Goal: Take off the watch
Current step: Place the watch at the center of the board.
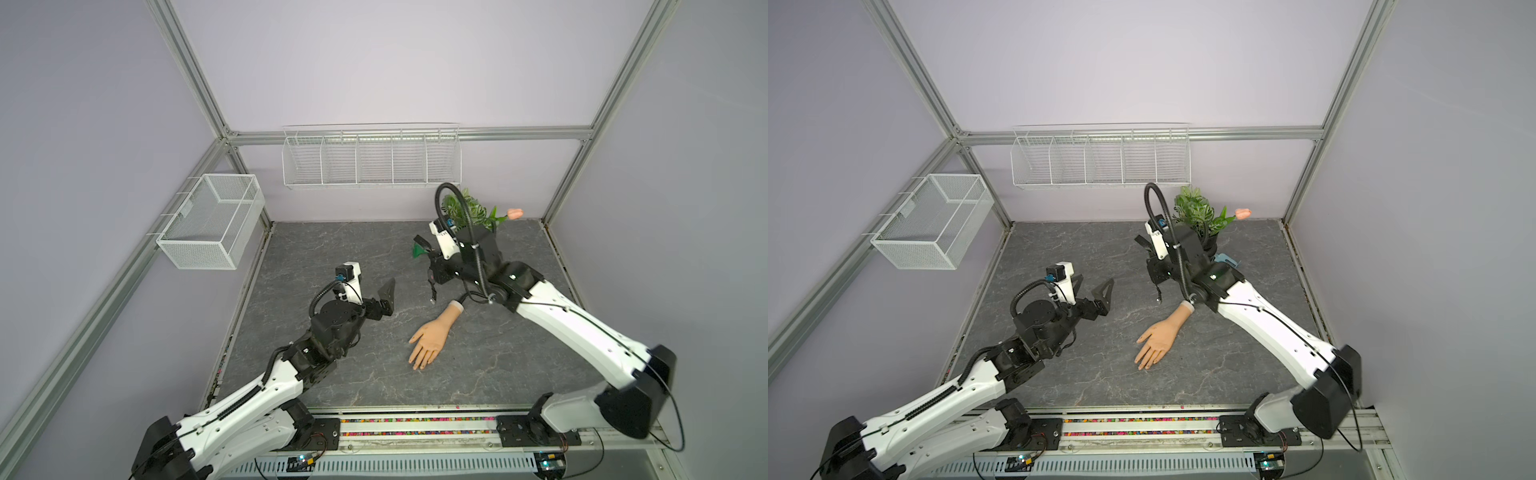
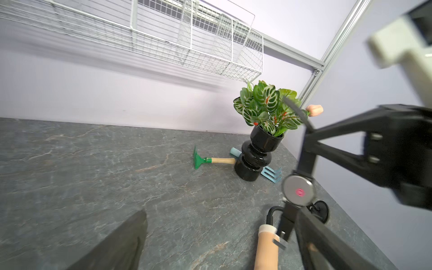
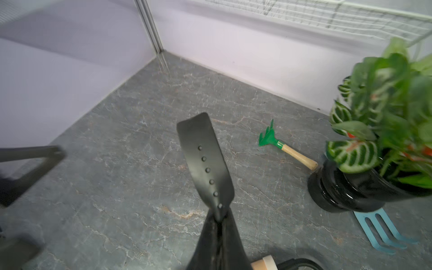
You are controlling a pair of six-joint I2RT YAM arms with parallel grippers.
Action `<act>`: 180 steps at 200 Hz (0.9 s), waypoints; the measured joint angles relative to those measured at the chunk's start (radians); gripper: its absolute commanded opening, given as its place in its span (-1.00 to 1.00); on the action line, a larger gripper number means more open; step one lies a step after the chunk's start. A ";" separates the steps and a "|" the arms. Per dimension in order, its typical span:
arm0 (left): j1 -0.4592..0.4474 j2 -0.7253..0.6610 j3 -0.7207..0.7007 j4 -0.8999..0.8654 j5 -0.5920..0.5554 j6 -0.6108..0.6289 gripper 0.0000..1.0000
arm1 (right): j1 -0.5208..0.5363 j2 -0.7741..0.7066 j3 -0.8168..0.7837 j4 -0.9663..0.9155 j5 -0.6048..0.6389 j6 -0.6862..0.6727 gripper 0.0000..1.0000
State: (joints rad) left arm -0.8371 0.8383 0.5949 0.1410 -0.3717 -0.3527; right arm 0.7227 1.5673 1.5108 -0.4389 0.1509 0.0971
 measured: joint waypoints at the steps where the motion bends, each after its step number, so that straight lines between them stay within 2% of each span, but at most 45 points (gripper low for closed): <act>1: 0.000 -0.006 0.001 -0.010 -0.003 -0.002 0.99 | 0.000 0.008 0.007 -0.002 0.000 -0.002 -0.87; 38: 0.000 -0.157 0.008 -0.271 -0.109 -0.043 0.99 | 0.000 0.411 0.422 -0.101 0.043 -0.068 -0.87; 85: 0.000 -0.322 -0.019 -0.422 -0.217 -0.064 0.99 | 0.003 0.962 1.185 -0.254 0.151 -0.196 -0.87; 130: 0.000 -0.364 -0.071 -0.469 -0.242 -0.082 0.99 | 0.053 1.057 1.192 -0.190 0.306 -0.426 -0.87; 155: 0.000 -0.361 -0.080 -0.478 -0.241 -0.084 0.99 | 0.120 1.116 1.189 -0.143 0.319 -0.503 -0.87; 180: 0.000 -0.361 -0.080 -0.478 -0.242 -0.086 0.99 | 0.179 1.183 1.185 -0.132 0.281 -0.514 -0.87</act>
State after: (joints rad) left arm -0.8371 0.4770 0.5152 -0.3374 -0.6136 -0.4385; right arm 0.9016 2.7499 2.6961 -0.5705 0.4320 -0.4168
